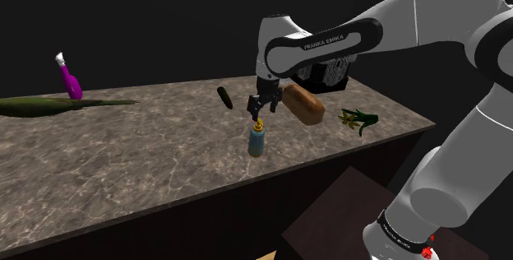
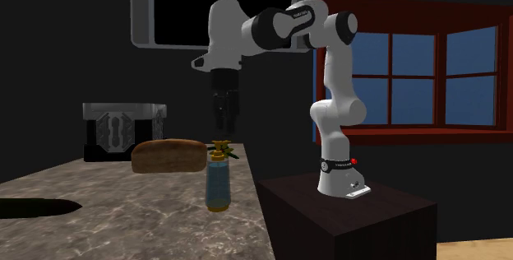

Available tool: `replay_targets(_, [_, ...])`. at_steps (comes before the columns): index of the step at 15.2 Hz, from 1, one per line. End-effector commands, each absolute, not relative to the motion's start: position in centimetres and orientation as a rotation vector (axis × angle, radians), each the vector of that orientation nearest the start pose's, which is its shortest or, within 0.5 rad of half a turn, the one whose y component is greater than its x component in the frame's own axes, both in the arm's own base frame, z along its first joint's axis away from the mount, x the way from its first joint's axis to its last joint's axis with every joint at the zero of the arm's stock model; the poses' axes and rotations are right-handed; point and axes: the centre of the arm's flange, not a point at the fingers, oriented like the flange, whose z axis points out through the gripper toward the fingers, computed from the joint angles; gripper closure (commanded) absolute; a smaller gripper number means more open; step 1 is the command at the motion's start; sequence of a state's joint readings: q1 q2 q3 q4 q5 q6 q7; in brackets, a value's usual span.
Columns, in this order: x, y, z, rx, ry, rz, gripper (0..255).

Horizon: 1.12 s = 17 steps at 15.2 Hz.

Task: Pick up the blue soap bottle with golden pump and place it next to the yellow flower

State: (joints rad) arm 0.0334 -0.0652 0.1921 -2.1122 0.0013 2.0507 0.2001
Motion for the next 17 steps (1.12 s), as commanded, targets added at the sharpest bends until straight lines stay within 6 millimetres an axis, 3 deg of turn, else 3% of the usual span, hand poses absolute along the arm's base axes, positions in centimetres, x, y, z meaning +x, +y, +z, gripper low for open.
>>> replay_targets(1, [52.9,12.6,43.8,-3.157,-0.034,-0.016,0])
replay_targets(8, [52.9,12.5,39.8,-3.157,-0.034,-0.016,0])
replay_targets(16, [52.9,12.5,39.8,-3.157,-0.034,-0.016,0])
replay_targets(17, [52.9,12.5,39.8,-3.157,-0.034,-0.016,255])
